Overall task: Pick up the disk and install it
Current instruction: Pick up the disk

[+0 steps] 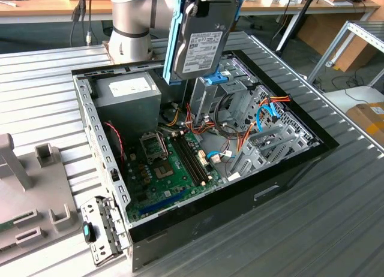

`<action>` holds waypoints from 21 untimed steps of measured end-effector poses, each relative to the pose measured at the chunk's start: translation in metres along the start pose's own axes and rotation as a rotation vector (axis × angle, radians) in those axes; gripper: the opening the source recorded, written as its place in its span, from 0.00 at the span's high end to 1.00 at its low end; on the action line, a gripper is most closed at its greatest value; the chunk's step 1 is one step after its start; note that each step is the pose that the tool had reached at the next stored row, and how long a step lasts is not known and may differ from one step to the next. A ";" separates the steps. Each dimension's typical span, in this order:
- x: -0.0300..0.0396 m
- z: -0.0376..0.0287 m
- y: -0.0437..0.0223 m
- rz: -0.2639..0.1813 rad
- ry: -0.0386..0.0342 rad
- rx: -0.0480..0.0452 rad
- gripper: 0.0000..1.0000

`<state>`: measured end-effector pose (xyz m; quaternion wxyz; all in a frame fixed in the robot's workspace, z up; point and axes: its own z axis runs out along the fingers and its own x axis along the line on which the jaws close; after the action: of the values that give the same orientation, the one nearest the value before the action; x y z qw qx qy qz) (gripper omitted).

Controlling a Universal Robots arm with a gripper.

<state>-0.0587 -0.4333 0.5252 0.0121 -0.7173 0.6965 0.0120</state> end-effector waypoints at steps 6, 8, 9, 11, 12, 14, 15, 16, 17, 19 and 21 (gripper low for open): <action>0.0211 -0.0006 -0.0018 0.000 -0.0001 0.0000 0.64; 0.0314 -0.0009 -0.0023 0.000 -0.0001 0.0001 0.64; 0.0350 -0.0010 -0.0025 0.000 -0.0001 0.0000 0.64; 0.0446 -0.0013 -0.0027 0.000 -0.0001 0.0001 0.64; 0.0482 -0.0014 -0.0027 0.000 -0.0001 0.0001 0.64; 0.0562 -0.0016 -0.0027 0.000 -0.0001 0.0000 0.64; 0.0621 -0.0018 -0.0028 0.000 -0.0002 0.0001 0.64; 0.0695 -0.0020 -0.0030 0.000 -0.0001 0.0000 0.64; 0.0751 -0.0022 -0.0033 0.000 0.0000 0.0000 0.64; 0.0874 -0.0025 -0.0037 0.000 -0.0001 0.0000 0.64; 0.0946 -0.0026 -0.0040 0.000 -0.0001 0.0000 0.64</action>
<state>-0.0520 -0.5277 0.5246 0.0121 -0.7173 0.6965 0.0120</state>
